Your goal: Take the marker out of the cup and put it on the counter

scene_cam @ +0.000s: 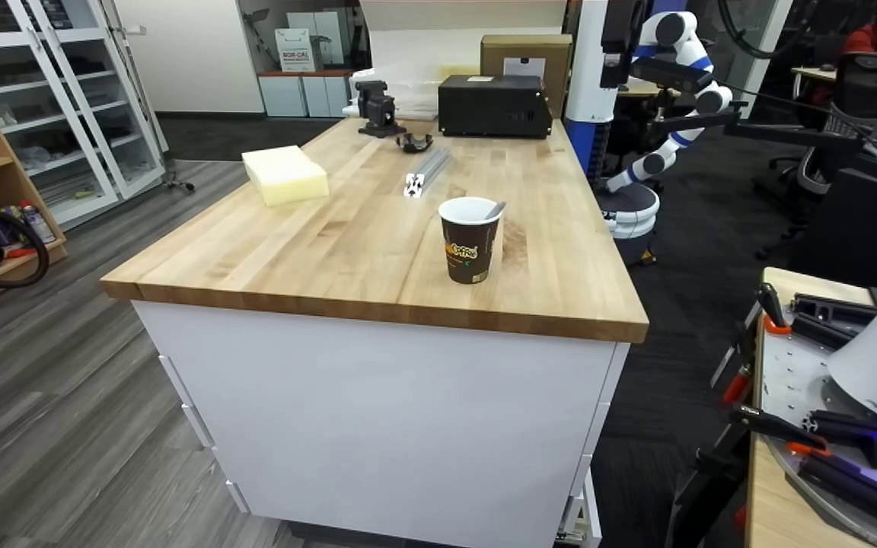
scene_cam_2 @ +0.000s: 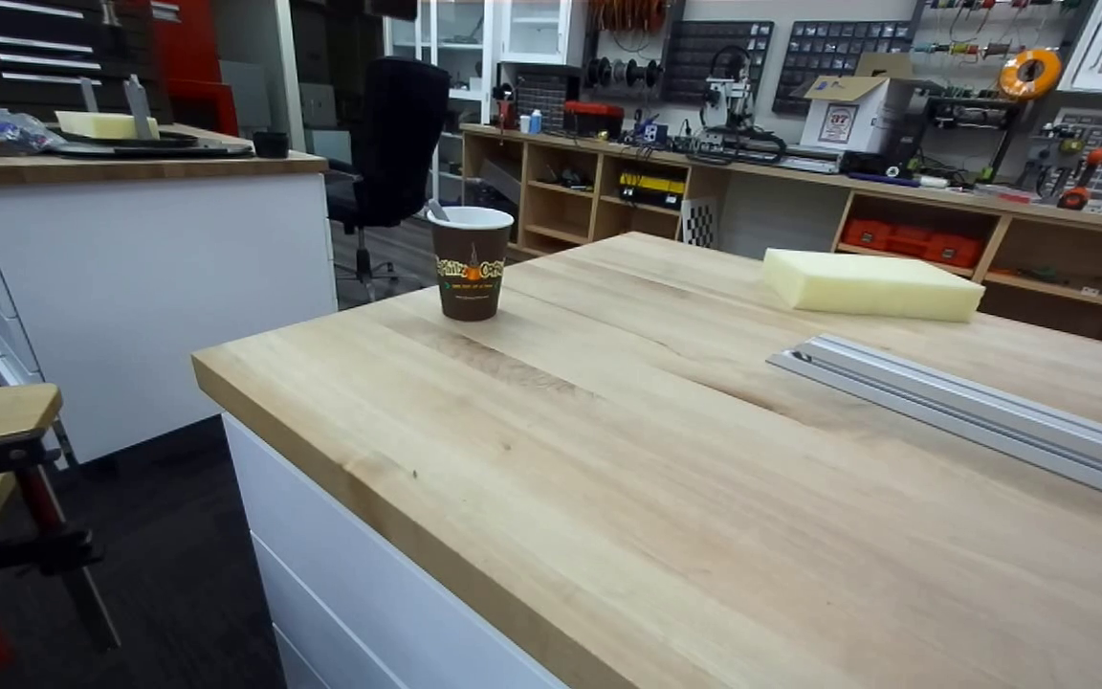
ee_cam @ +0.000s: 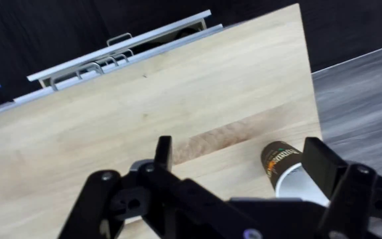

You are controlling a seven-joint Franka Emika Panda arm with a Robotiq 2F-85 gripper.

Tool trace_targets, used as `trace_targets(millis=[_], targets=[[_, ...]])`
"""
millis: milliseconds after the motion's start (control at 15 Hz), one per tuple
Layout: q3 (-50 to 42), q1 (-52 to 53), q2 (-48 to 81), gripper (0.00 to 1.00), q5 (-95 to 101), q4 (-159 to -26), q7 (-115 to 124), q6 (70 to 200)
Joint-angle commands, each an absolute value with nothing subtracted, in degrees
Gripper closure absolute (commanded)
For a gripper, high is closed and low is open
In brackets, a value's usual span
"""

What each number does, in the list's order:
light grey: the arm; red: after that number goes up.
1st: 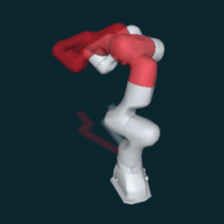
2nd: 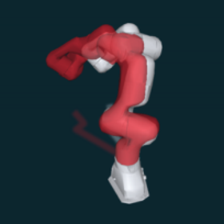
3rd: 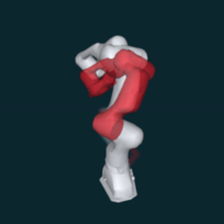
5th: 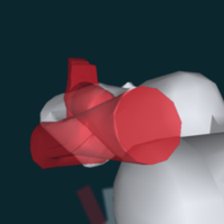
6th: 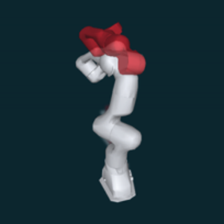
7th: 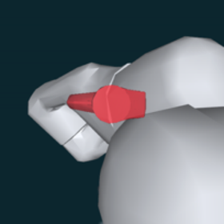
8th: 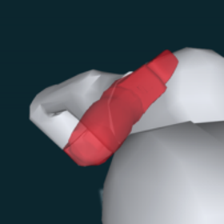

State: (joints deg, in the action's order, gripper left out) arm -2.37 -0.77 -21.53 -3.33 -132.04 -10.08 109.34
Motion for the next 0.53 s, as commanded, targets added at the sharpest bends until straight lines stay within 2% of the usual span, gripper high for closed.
trace_targets(millis=[0, 467], targets=[[-2.87, 3.81, -18.32, 0.0, -11.23, -129.67, -17.64, 110.41], [1.04, 10.57, -16.51, 0.0, -22.39, -132.87, -28.76, 113.78]])
